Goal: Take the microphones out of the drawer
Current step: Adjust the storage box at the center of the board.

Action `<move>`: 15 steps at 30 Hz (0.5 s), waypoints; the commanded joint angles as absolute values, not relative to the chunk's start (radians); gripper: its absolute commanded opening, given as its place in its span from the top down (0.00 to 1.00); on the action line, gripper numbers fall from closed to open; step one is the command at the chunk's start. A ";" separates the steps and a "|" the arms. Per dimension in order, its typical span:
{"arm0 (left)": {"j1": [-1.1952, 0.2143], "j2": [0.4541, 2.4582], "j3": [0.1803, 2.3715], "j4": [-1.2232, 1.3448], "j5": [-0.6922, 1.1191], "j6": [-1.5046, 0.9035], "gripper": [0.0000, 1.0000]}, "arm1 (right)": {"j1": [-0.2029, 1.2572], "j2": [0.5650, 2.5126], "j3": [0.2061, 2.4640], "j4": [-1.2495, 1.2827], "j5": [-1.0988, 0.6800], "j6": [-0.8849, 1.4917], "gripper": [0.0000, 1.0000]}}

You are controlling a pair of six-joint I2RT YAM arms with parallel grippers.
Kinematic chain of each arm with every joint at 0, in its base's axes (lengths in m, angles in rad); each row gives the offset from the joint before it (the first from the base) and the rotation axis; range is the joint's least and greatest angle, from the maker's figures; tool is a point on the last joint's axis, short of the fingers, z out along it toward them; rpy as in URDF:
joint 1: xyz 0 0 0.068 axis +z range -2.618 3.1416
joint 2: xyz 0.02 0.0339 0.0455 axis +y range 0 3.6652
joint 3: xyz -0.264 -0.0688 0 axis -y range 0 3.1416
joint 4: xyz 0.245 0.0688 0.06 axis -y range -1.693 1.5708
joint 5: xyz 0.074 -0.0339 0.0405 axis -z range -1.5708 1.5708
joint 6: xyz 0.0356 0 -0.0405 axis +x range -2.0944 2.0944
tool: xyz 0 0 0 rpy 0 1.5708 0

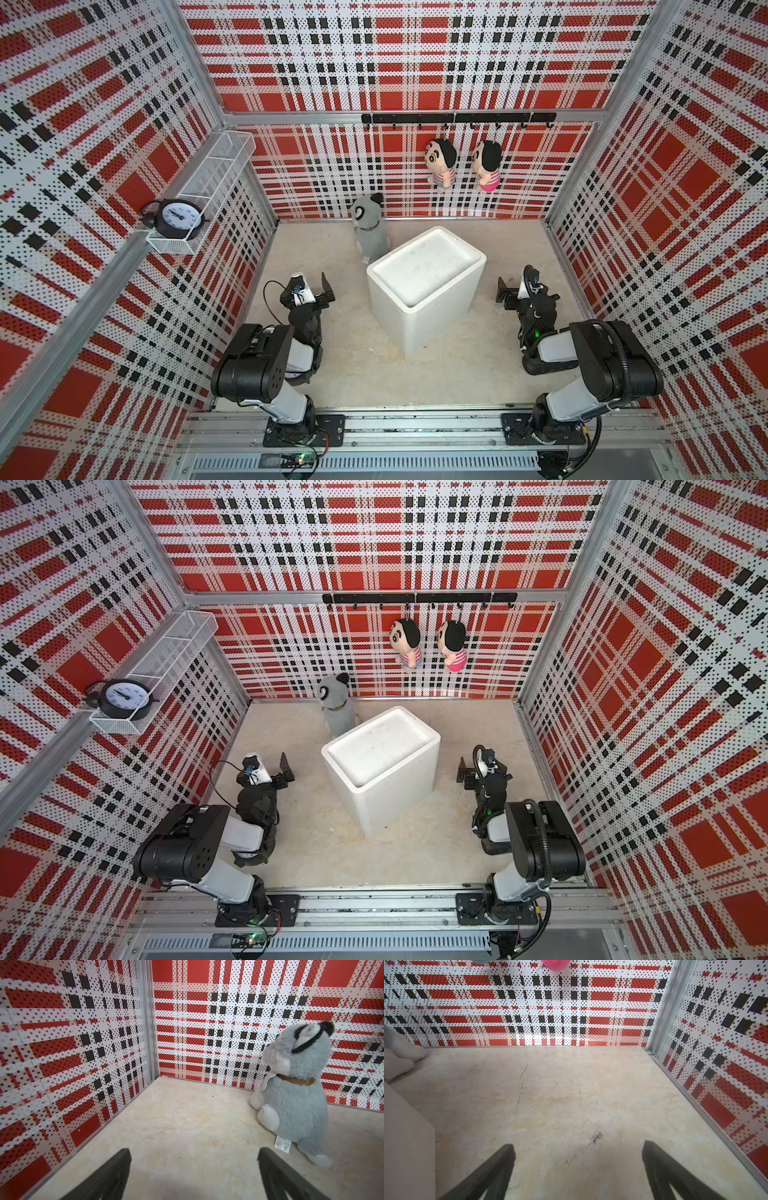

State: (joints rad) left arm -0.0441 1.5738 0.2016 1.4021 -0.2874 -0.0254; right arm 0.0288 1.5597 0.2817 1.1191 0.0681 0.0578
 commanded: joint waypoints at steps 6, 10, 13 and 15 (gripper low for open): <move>-0.034 1.577 0.215 1.396 -0.273 -0.035 0.02 | 0.023 1.568 0.300 1.138 0.069 0.059 0.00; -0.032 1.577 0.215 1.396 -0.270 -0.037 0.02 | 0.023 1.569 0.298 1.138 0.069 0.059 0.00; -0.032 1.580 0.216 1.396 -0.268 -0.034 0.02 | 0.023 1.569 0.299 1.139 0.068 0.059 0.00; -0.033 1.579 0.216 1.395 -0.269 -0.035 0.02 | 0.024 1.570 0.299 1.137 0.069 0.057 0.00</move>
State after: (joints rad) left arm -0.0399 1.5738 0.2020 1.4014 -0.2813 -0.0265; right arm 0.0288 1.5597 0.2817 1.1191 0.0681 0.0578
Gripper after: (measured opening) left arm 0.982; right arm 0.997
